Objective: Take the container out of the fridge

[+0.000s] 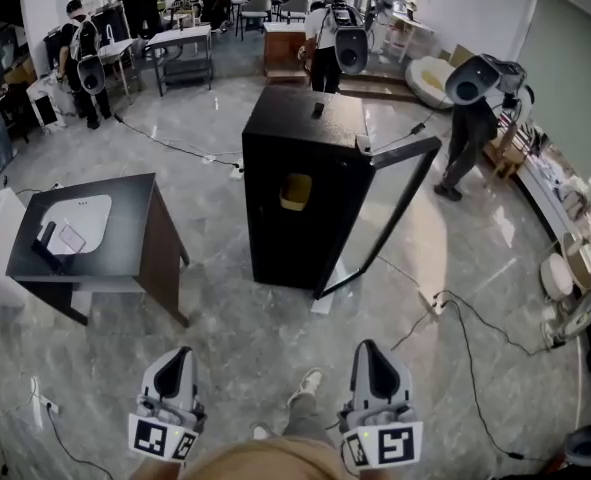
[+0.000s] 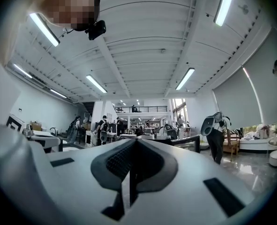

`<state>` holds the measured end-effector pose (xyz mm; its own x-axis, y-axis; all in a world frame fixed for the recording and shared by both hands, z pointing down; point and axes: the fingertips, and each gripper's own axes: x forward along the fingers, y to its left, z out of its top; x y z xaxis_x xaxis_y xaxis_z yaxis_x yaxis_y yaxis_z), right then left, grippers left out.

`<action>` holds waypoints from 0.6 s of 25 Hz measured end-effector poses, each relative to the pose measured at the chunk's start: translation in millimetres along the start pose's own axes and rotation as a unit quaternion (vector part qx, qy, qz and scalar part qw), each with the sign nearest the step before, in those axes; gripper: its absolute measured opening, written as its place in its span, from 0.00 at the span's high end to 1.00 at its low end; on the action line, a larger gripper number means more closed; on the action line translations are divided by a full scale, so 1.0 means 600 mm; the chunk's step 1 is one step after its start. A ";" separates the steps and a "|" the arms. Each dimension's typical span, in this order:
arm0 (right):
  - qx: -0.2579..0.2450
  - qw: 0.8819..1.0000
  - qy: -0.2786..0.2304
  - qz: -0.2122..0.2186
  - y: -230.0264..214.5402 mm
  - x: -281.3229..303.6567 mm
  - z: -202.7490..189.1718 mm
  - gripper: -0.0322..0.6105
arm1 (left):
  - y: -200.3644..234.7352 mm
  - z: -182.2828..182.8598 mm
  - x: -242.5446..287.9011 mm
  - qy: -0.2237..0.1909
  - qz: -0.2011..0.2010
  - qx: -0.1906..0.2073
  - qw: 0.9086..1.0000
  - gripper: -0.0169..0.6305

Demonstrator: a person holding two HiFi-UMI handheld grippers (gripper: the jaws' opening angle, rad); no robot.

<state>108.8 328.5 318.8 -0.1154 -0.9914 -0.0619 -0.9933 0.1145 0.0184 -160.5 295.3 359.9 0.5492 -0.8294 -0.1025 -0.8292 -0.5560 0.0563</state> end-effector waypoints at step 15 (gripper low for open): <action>0.003 0.999 0.018 0.034 -0.130 0.194 -0.048 0.95 | 0.003 -0.033 0.219 -0.001 0.015 0.002 1.000 0.97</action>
<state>173.0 202.6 338.9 -0.1821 -0.9830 -0.0242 -0.9832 0.1818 0.0162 -87.7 184.2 366.4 0.5235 -0.8457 -0.1033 -0.8459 -0.5304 0.0552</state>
